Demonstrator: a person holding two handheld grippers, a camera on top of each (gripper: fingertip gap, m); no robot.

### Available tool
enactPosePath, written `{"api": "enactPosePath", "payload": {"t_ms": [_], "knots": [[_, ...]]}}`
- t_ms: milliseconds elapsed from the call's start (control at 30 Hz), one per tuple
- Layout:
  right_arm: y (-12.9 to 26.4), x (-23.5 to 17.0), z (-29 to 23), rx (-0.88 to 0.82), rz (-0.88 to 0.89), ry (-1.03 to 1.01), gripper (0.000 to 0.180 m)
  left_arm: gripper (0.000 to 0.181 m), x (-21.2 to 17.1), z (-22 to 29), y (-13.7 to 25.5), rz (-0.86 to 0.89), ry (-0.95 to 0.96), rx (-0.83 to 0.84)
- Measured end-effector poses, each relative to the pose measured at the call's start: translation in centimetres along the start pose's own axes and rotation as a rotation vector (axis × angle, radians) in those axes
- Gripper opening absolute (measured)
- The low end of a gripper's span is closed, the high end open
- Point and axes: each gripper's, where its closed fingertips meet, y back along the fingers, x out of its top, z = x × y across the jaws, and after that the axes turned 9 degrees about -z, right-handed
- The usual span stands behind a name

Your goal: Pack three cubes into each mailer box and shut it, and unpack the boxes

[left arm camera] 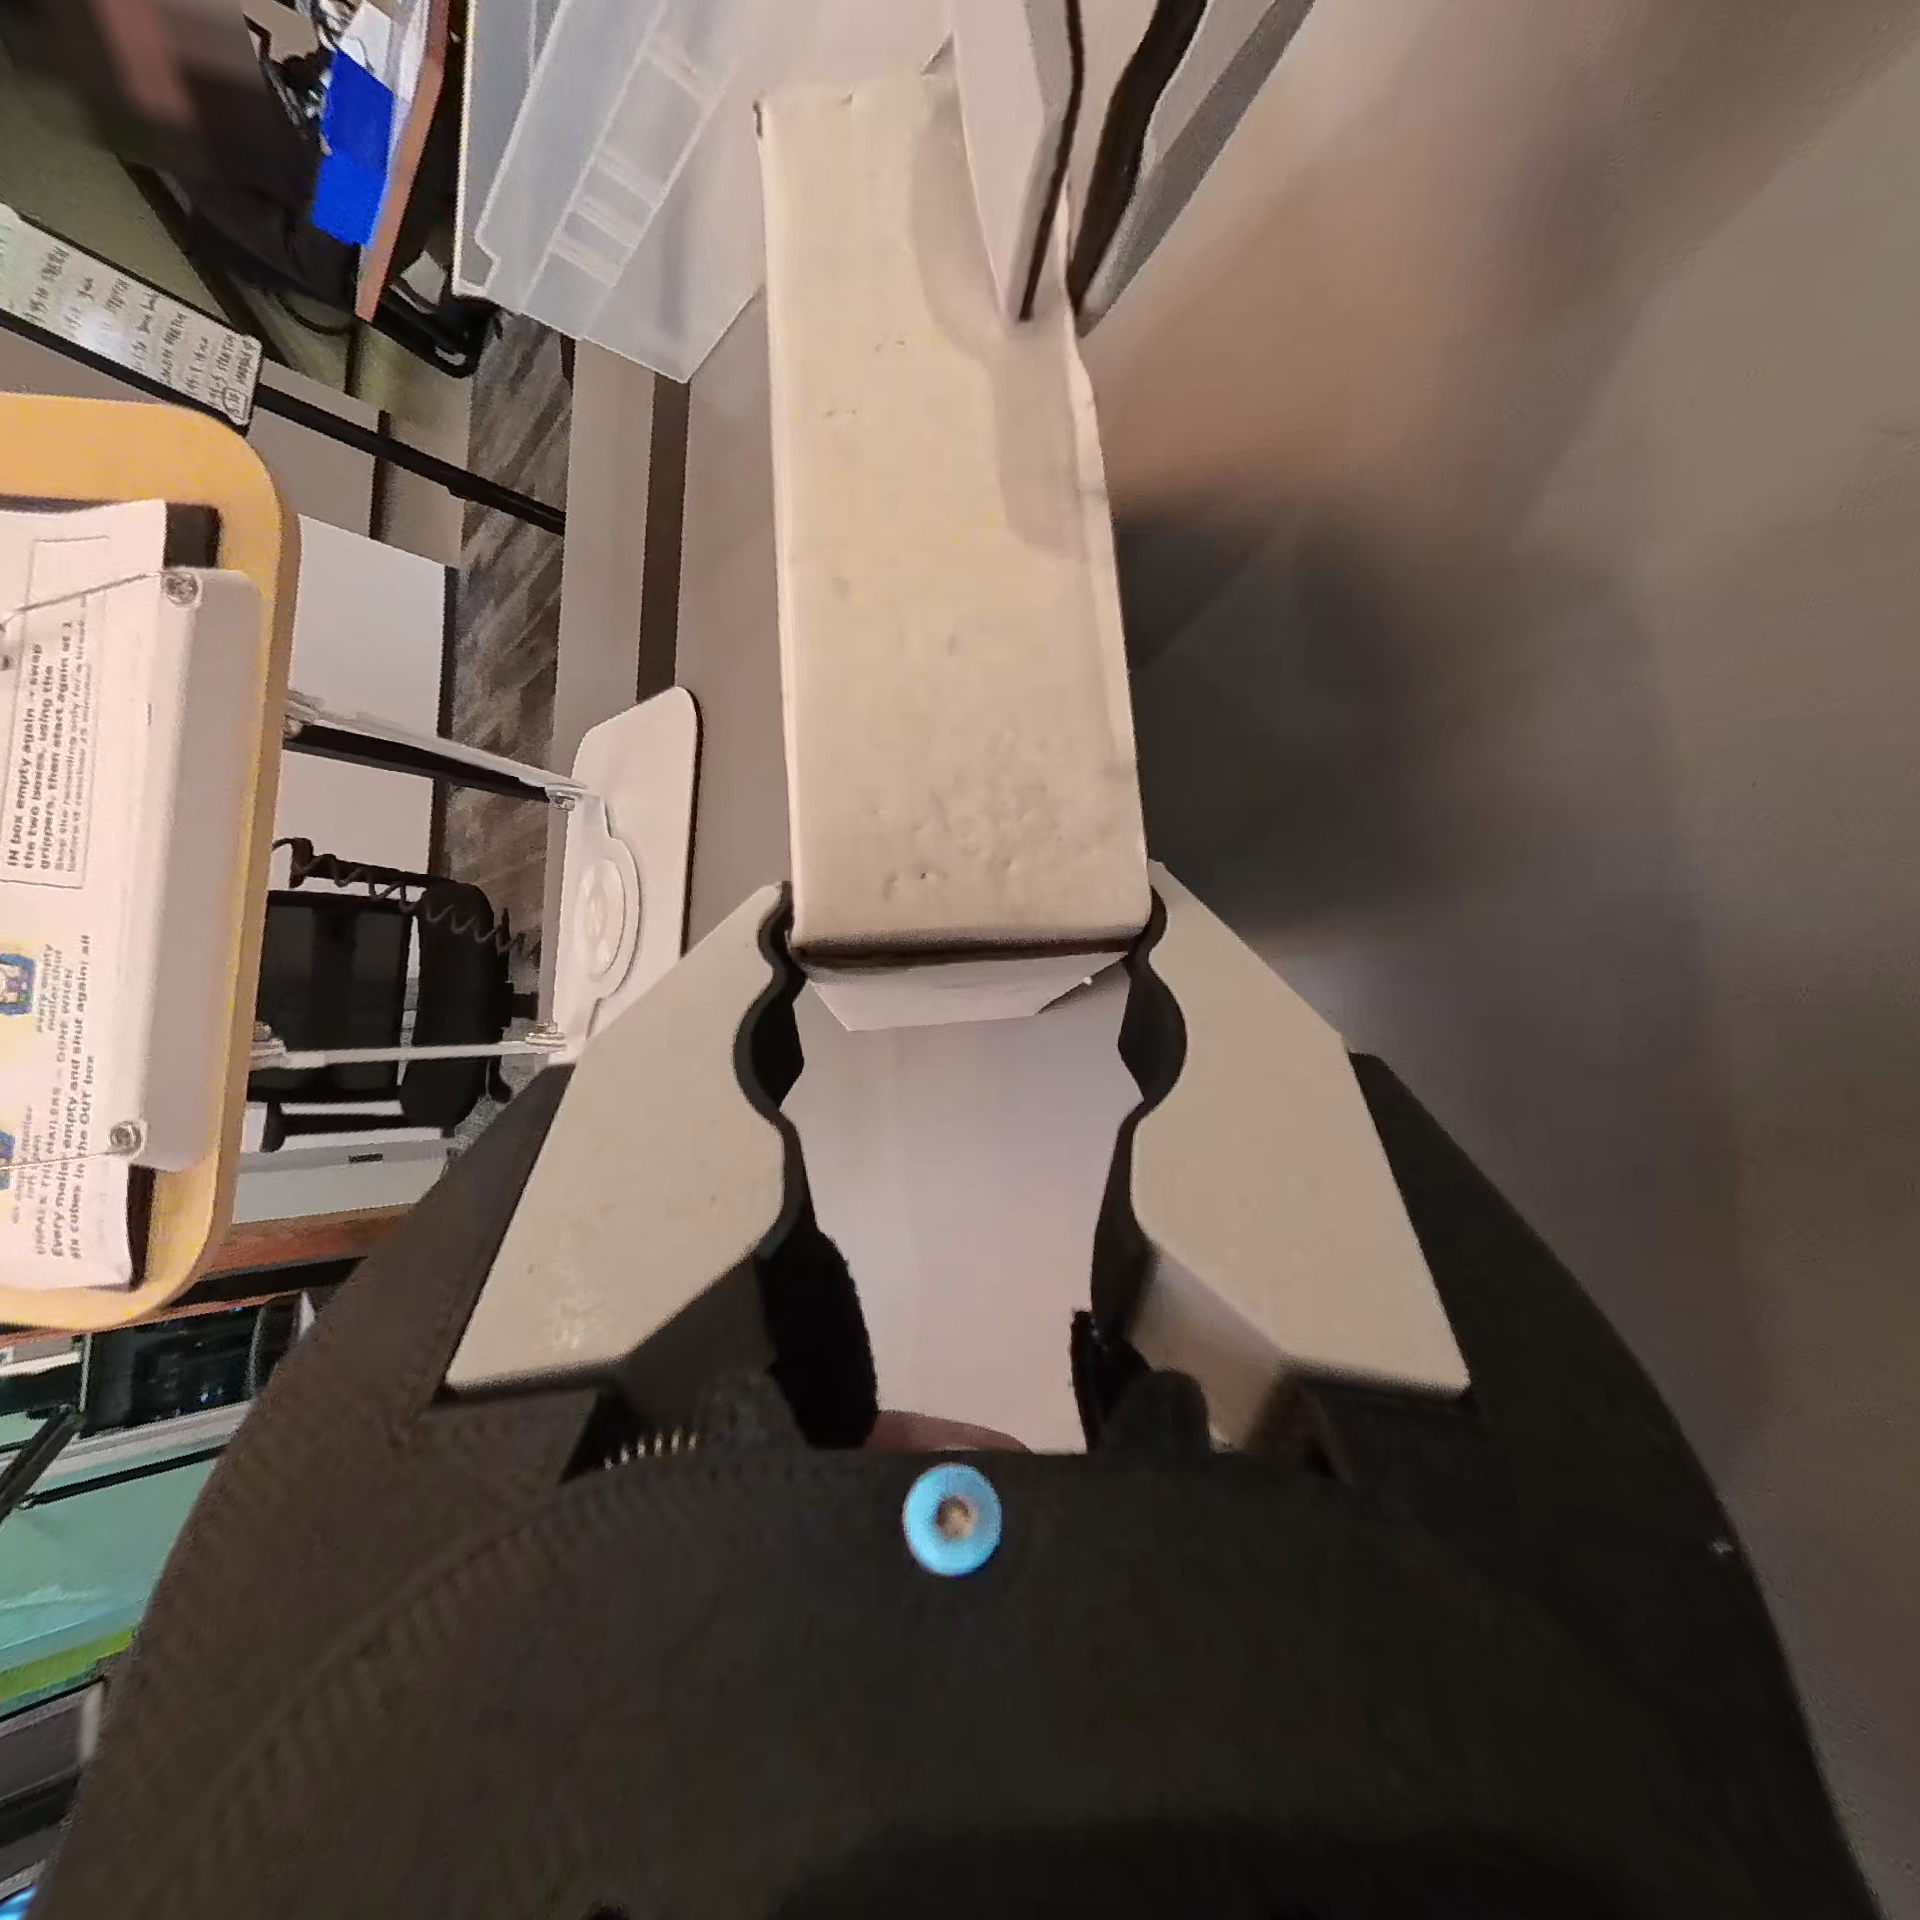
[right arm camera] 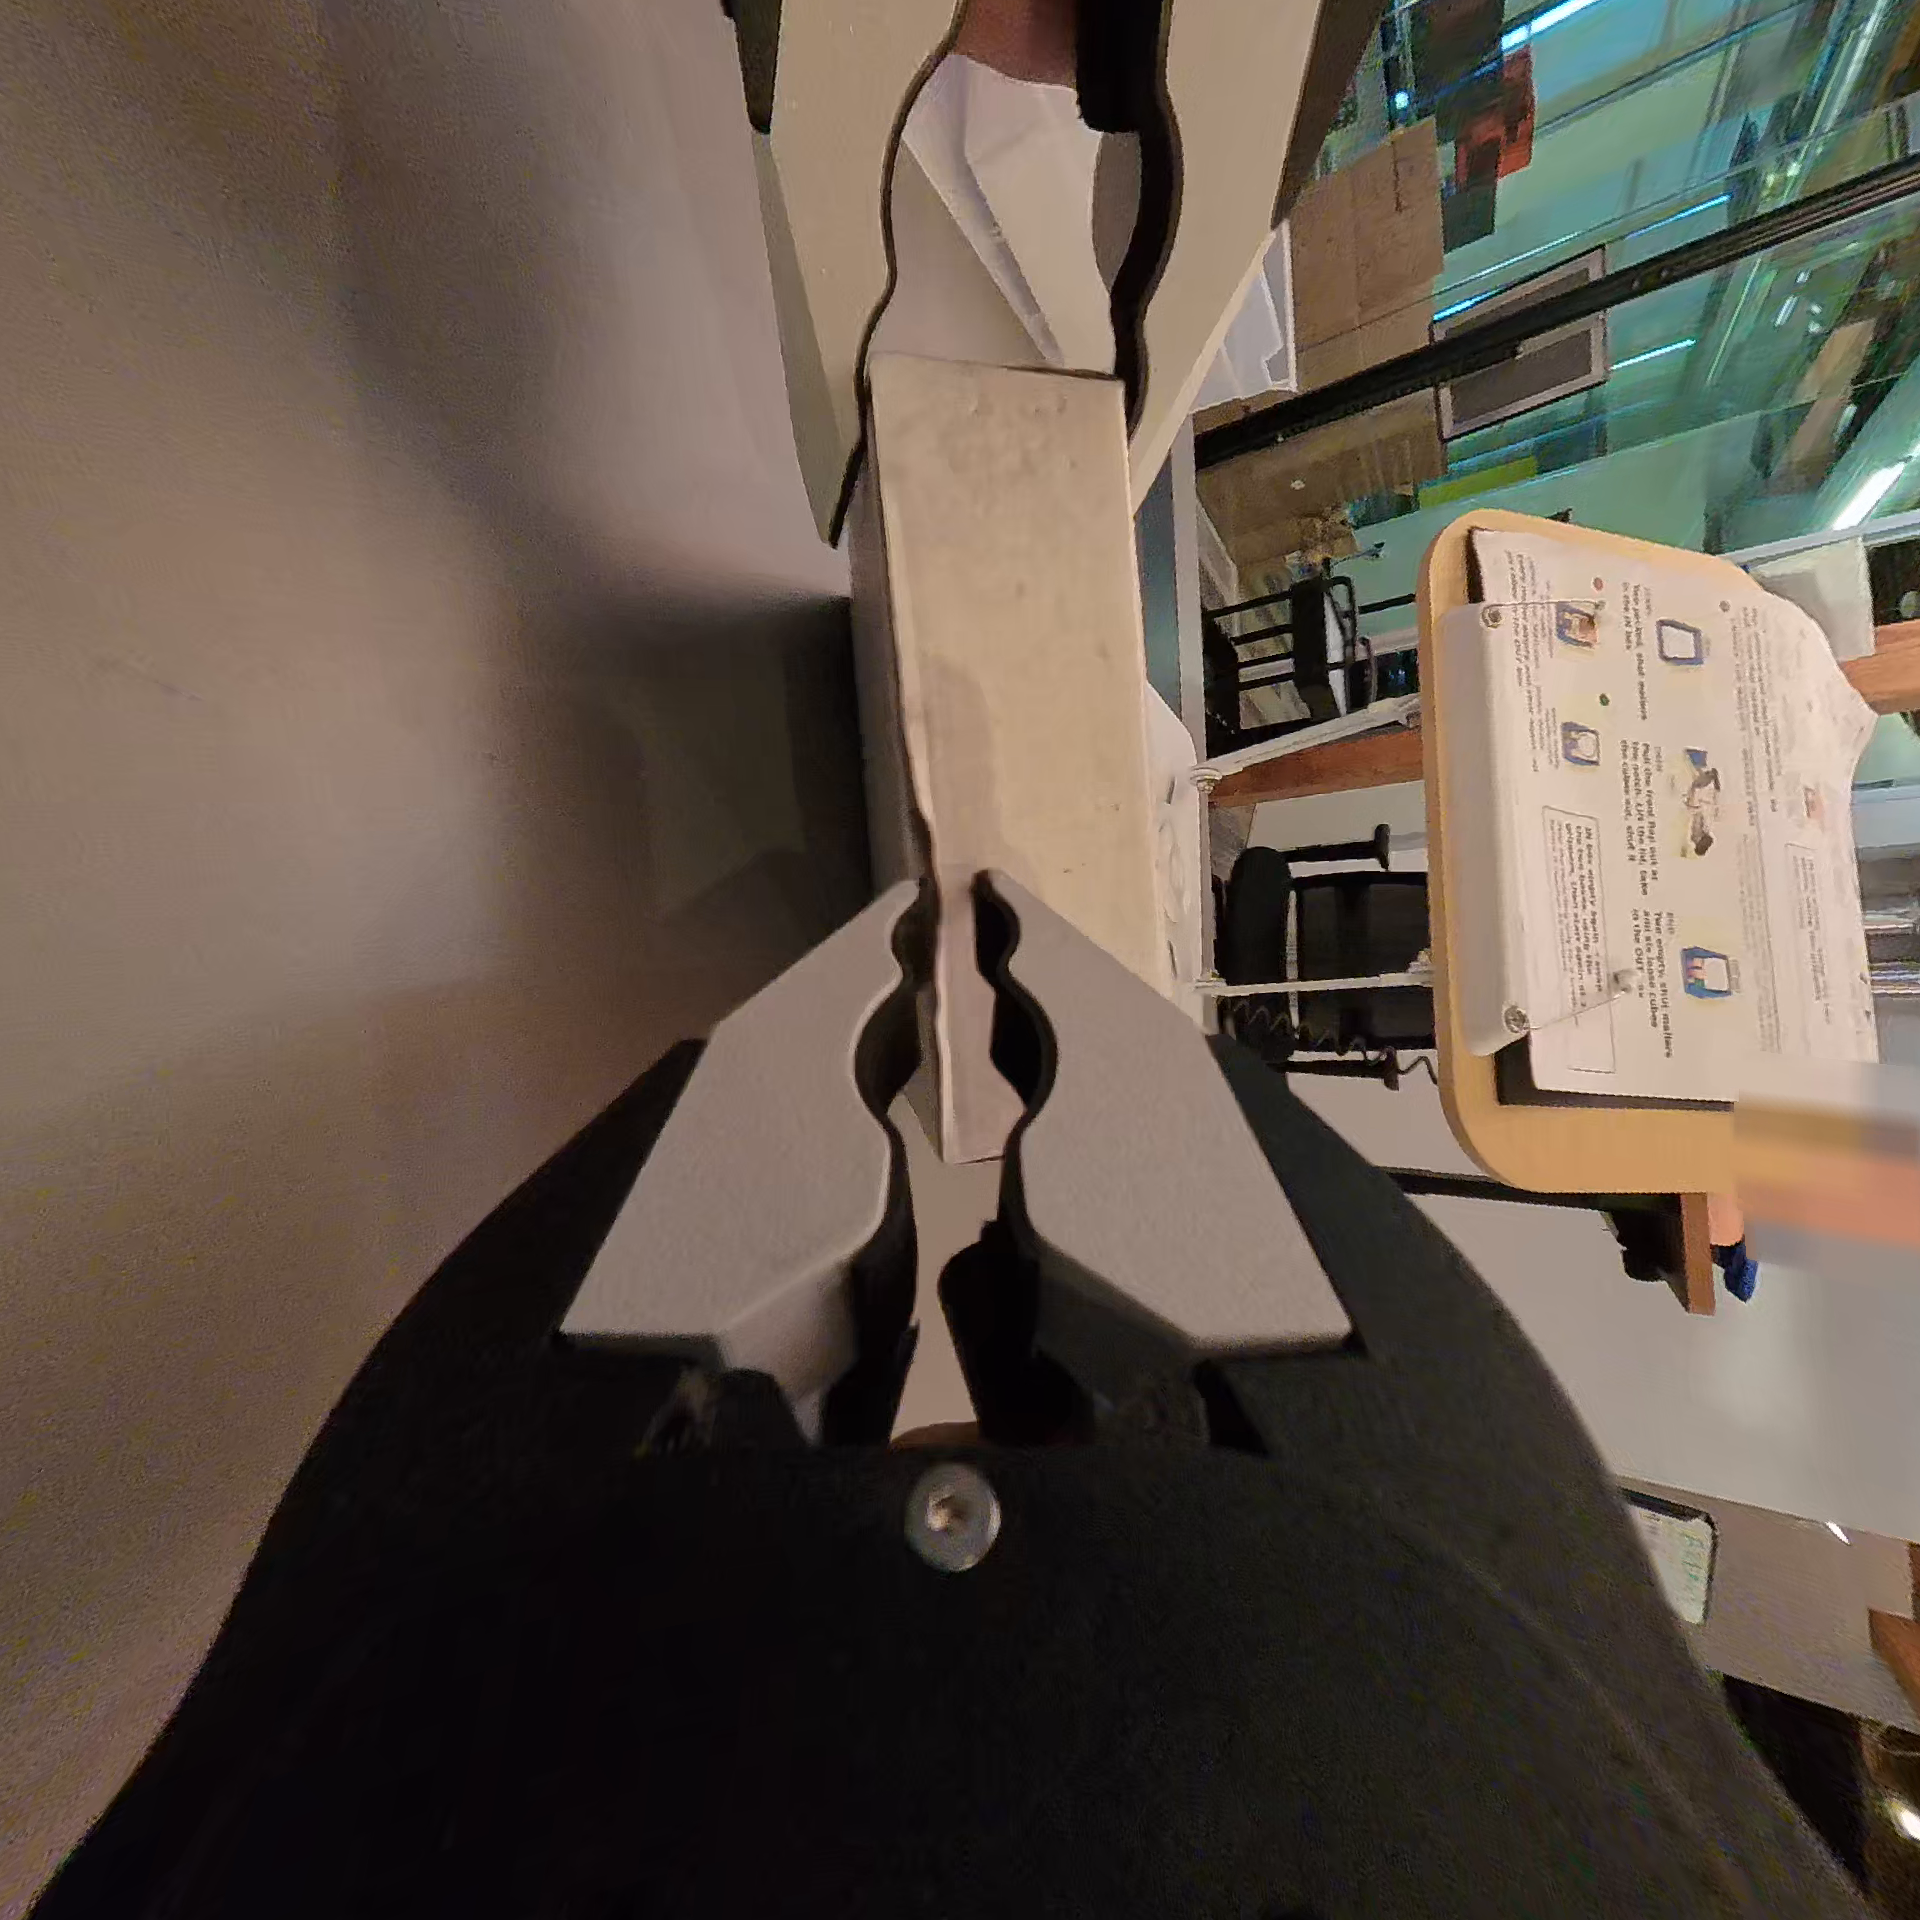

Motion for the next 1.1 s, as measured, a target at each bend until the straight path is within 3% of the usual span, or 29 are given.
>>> {"api": "enactPosePath", "payload": {"t_ms": [400, 933, 1100], "knots": [[1.5, 1.7, 0.0, 0.191, 0.224, -0.314, 0.000, 0.059, -0.5, -0.1, -0.7, -0.058, -0.071, 0.031], [1.4, 0.7, -0.5, 0.473, 0.341, -0.725, 0.000, 0.058, -0.1, 0.0, -1.2, -0.126, -0.165, 0.083], [0.3, -0.4, -1.0, 0.231, 0.122, -0.414, 0.000, 0.058, 0.0, -0.2, -1.3, -0.152, -0.150, 0.042]]}}
